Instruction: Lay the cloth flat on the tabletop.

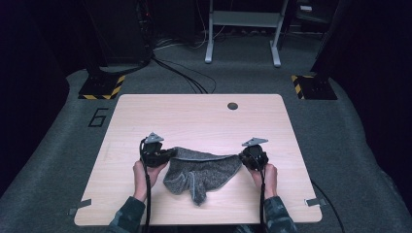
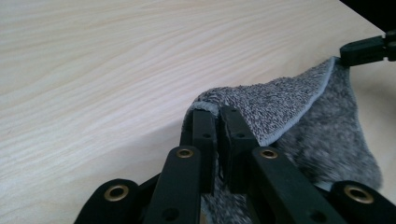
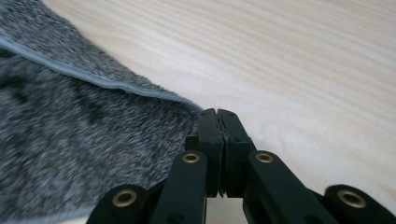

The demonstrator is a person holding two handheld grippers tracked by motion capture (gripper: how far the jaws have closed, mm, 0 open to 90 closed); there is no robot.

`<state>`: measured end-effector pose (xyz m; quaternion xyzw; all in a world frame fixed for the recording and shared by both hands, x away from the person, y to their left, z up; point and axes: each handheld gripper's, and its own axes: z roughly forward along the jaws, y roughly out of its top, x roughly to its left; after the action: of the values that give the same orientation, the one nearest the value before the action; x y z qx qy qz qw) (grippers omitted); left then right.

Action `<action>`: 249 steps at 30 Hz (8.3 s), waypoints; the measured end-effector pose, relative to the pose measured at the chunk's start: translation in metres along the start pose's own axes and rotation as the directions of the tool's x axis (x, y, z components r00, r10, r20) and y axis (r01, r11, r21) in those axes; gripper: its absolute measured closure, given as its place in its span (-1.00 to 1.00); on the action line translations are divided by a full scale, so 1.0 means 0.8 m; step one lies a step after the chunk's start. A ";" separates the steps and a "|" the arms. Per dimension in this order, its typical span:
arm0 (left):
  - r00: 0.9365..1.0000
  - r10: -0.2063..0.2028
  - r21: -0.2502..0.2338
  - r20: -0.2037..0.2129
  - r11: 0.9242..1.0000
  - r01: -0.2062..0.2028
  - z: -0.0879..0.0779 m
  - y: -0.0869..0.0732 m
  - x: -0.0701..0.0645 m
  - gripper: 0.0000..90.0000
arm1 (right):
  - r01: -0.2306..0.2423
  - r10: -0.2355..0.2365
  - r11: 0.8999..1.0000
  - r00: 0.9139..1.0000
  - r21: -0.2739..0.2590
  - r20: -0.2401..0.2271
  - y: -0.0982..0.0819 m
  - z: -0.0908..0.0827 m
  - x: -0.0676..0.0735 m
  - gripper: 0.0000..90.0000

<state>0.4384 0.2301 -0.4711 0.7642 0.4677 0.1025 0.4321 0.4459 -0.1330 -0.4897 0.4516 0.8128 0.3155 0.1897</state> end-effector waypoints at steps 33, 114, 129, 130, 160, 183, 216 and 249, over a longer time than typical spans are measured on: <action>0.992 0.121 0.093 -0.044 0.989 -0.116 -0.006 -0.097 -0.063 -0.13 | 0.097 -0.091 0.995 0.984 0.032 -0.155 -0.053 -0.015 0.097 0.50; 0.988 0.144 0.234 -0.059 0.964 -0.126 0.082 0.011 0.012 0.94 | -0.069 0.078 0.991 0.994 0.113 -0.080 0.011 0.037 -0.021 0.96; 0.995 0.102 0.187 0.016 0.977 -0.104 0.042 0.005 0.003 0.96 | -0.075 0.079 0.996 0.991 0.038 -0.105 0.005 -0.021 -0.019 0.98; 0.995 0.099 0.188 0.008 0.977 -0.099 0.044 0.004 0.004 0.96 | -0.078 0.082 0.996 0.990 0.042 -0.112 0.005 -0.020 -0.021 0.98; 0.950 0.313 0.039 -0.018 0.949 -0.312 0.002 -0.042 -0.024 0.83 | 0.091 -0.095 0.990 0.995 -0.107 -0.035 -0.010 -0.064 0.002 0.94; 0.969 0.241 0.019 0.055 0.970 -0.242 -0.015 -0.030 -0.021 -0.56 | 0.076 -0.087 0.994 0.987 -0.079 -0.136 -0.005 -0.042 -0.003 -0.40; 0.966 0.257 0.145 0.006 0.956 -0.255 0.092 -0.011 -0.012 -0.61 | 0.082 -0.076 0.995 0.991 0.059 -0.108 0.010 0.057 0.010 -0.83; 0.969 0.243 0.044 -0.031 0.969 -0.242 -0.008 -0.013 -0.012 -0.68 | 0.037 -0.043 0.996 0.996 -0.084 -0.076 -0.008 -0.056 -0.008 -0.89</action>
<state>0.4231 0.2281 -0.4727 0.8223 0.3803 0.1589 0.3924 0.4185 -0.1559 -0.4616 0.4144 0.8147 0.3620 0.1828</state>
